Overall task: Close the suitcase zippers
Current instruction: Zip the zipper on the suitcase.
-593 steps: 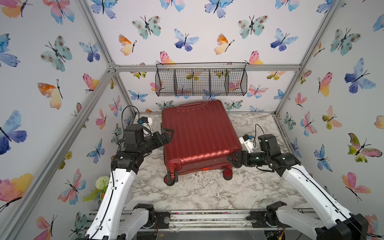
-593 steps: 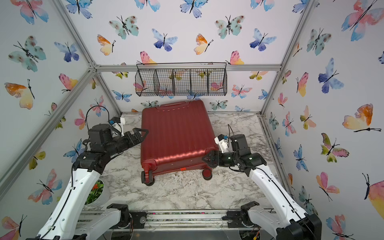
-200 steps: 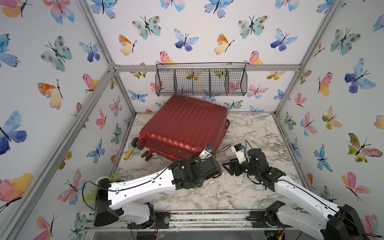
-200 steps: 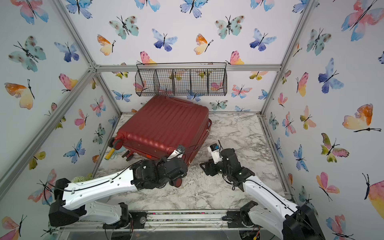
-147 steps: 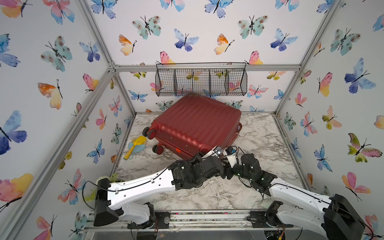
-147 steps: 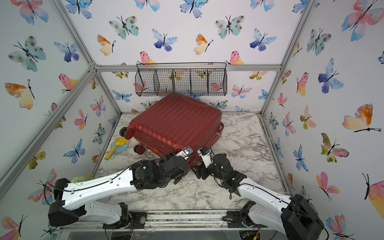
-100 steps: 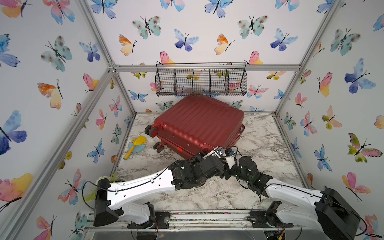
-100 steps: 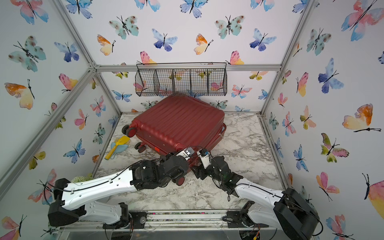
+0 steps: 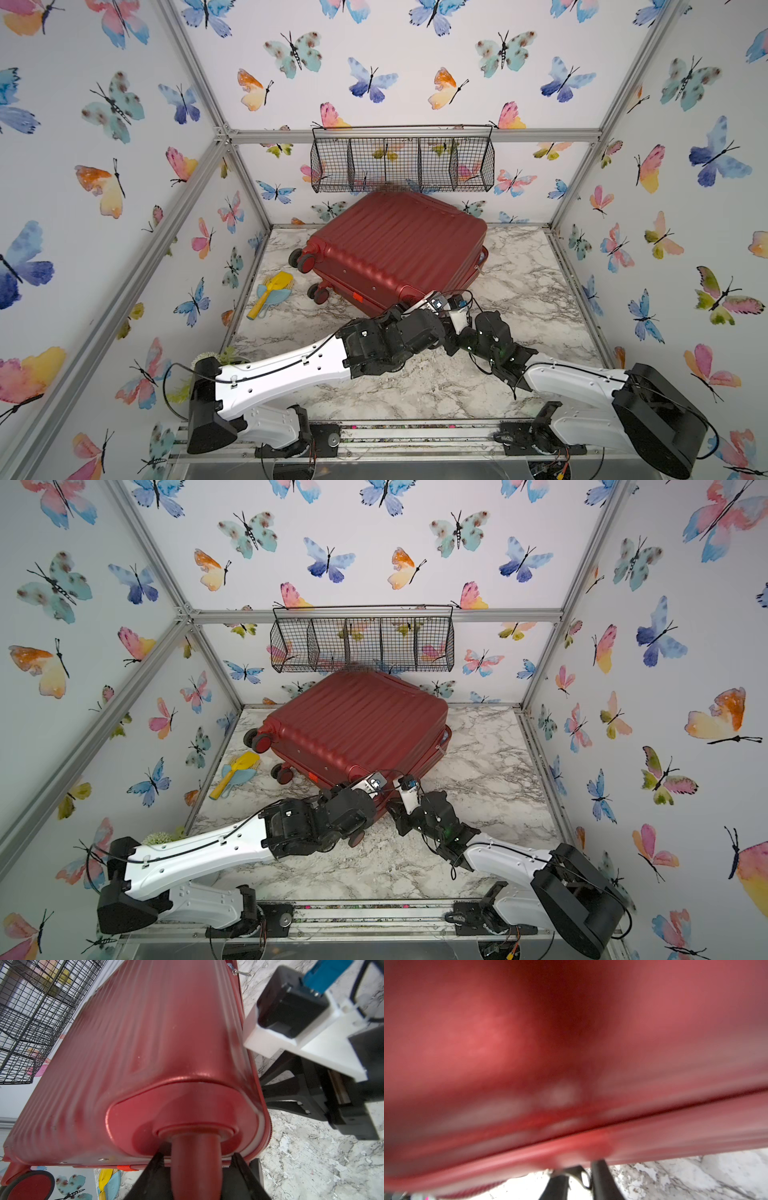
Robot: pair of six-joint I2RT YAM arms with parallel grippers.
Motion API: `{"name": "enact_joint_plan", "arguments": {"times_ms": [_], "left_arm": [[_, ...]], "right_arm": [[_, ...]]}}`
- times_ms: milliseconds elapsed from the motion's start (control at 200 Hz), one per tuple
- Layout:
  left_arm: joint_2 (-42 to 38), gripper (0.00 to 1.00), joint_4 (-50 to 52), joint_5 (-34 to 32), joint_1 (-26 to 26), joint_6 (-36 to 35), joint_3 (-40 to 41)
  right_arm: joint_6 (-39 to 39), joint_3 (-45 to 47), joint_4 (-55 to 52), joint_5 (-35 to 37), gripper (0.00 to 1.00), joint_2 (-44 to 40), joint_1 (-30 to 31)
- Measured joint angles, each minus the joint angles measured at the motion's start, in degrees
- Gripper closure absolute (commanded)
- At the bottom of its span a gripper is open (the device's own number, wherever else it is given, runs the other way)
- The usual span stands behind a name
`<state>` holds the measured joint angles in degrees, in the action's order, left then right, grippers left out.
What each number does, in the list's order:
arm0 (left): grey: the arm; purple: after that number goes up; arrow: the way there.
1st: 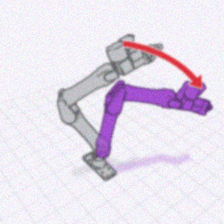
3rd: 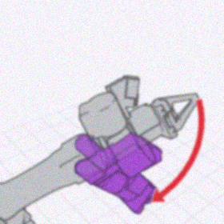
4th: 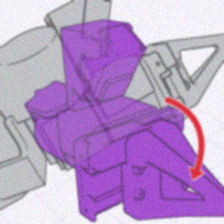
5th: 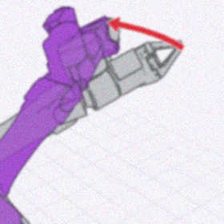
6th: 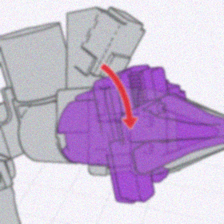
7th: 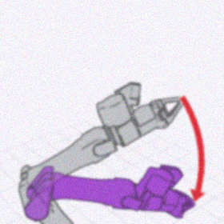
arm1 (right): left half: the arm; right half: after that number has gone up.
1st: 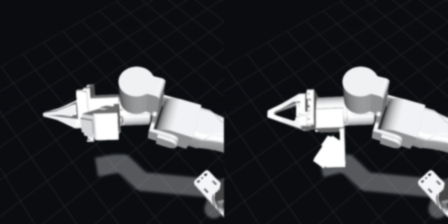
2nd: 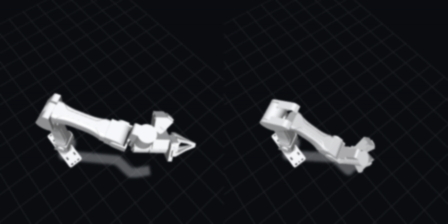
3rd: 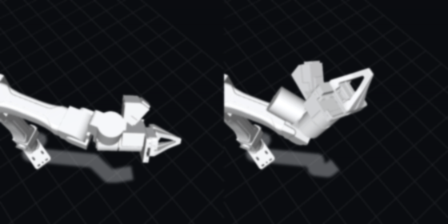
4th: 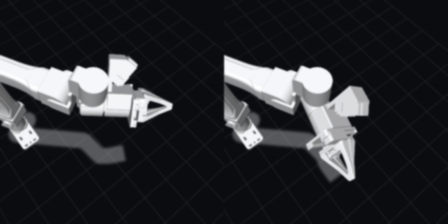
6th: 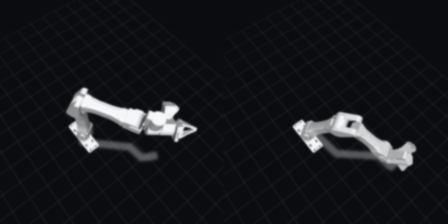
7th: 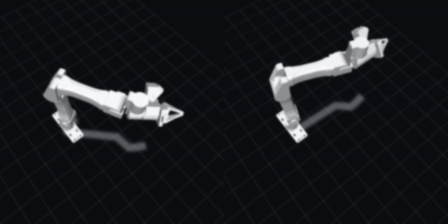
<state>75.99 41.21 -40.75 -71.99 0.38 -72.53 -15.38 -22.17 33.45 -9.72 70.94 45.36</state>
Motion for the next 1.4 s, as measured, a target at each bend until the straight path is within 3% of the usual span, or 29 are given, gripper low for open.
{"name": "enact_joint_plan", "arguments": {"times_ms": [35, 265, 591, 791, 946, 1096, 1241, 1397], "left_arm": [[0.00, 1.00, -0.24, 0.13, 0.02, -0.02, 0.02], [-0.15, 1.00, -1.53, 1.95, 1.60, -0.61, 0.20], [-0.17, 1.00, -3.48, 4.55, 2.71, -1.68, 0.68], [1.62, 1.00, -6.29, 8.28, 3.39, 1.20, 1.05], [4.13, 1.00, -6.64, 9.18, 3.91, 3.80, 0.98], [4.28, 1.00, -7.52, 12.87, 6.40, 4.24, 0.94], [6.43, 1.00, -7.52, 18.36, 6.84, 10.80, -1.57], [7.26, 0.98, -12.07, 21.73, 6.03, 19.67, -0.50]], "right_arm": [[-0.50, 0.28, 0.68, -0.68, 0.97, 0.00, 0.00], [-3.06, 0.50, 1.01, -2.84, 0.98, -1.14, 0.87], [-5.01, 1.99, -9.22, 12.57, 0.97, -11.30, 10.95], [-4.98, 1.97, -12.92, 17.14, 0.97, -12.81, 13.51], [-4.55, 1.99, -17.25, 23.78, 0.97, -14.75, 18.78], [-2.51, 0.52, -18.91, 25.05, 0.97, -15.72, 20.92], [-2.43, 0.22, -15.34, 26.45, 0.97, -12.52, 21.24], [-5.40, 4.68, -2.73, 31.76, 0.97, -8.33, 22.62]]}}
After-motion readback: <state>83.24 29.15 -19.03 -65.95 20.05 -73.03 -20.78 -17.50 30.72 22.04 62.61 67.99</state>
